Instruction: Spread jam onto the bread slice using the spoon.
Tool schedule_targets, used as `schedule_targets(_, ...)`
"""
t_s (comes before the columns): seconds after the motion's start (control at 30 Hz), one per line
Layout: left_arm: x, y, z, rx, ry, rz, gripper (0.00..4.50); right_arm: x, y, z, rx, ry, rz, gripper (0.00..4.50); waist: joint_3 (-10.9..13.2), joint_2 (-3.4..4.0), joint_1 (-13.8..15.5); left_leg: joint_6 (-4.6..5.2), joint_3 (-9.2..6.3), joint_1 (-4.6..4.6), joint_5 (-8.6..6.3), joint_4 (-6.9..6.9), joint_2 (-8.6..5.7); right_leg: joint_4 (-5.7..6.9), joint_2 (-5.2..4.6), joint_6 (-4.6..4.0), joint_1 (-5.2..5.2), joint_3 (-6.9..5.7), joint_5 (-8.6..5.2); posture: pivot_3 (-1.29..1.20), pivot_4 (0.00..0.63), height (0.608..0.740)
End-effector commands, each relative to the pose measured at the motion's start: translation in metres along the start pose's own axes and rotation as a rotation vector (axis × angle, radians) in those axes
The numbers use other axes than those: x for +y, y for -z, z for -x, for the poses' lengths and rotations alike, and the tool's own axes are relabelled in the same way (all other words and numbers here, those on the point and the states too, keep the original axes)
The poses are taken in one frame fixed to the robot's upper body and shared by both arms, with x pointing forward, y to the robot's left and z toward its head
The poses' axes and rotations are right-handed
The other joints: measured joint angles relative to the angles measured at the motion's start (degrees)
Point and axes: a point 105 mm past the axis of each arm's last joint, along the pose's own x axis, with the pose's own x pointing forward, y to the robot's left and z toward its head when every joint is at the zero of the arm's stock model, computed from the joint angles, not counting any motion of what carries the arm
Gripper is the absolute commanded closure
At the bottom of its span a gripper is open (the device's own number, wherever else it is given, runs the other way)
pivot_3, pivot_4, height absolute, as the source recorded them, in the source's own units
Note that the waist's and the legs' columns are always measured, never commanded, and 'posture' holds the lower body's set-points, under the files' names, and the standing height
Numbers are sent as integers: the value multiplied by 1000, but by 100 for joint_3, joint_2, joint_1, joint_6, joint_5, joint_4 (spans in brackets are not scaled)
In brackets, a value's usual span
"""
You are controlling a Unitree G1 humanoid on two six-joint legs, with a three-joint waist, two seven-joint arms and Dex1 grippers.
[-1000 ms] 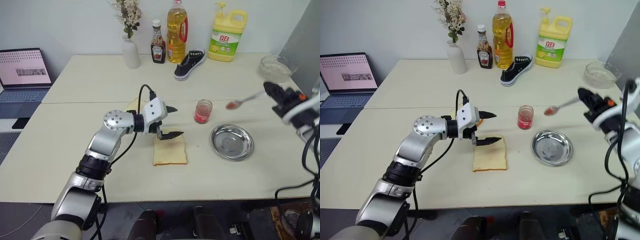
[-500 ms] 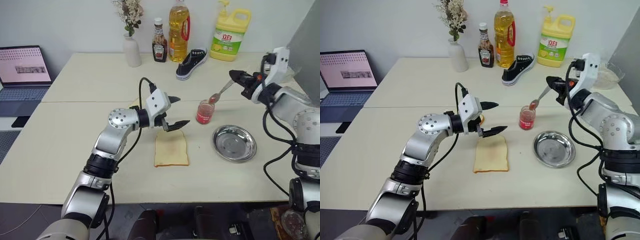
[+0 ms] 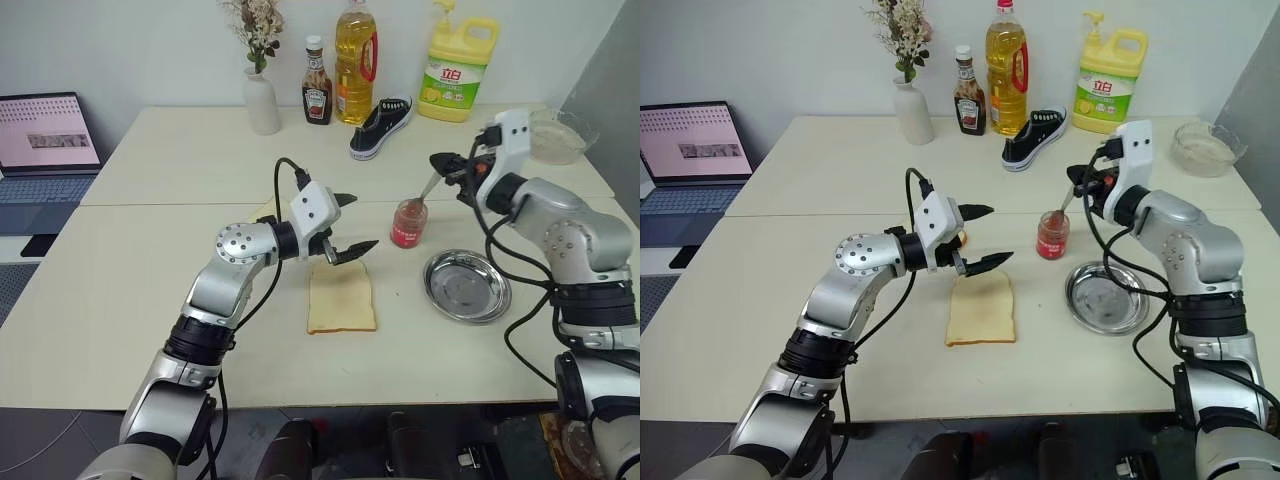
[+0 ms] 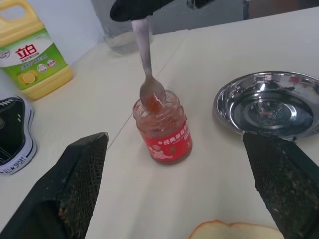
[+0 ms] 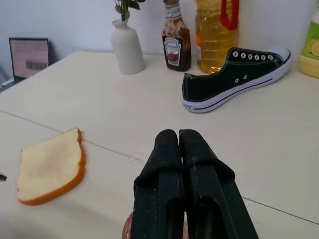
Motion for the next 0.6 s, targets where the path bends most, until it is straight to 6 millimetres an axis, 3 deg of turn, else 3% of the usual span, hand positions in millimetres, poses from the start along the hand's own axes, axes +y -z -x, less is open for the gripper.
schedule_targets(0.03,4,-11,4,-23,-23,-36,0,6,-12,-2,-47,-20,61,4471,0,0,4,0,0,0,0,0,0,0,0,0,0,0,0,0,150,740)
schedule_targets(0.3,4,-12,5,-21,-29,-37,0,9,11,-10,8,-20,152,4471,0,0,3,-1,0,1,0,1,-3,1,0,0,-1,0,1,0,150,740)
schedule_targets(0.6,4,-12,7,-15,-33,-38,0,3,26,-14,39,4,140,4471,0,0,2,-1,0,1,0,1,-2,2,0,-1,-2,1,1,0,150,740)
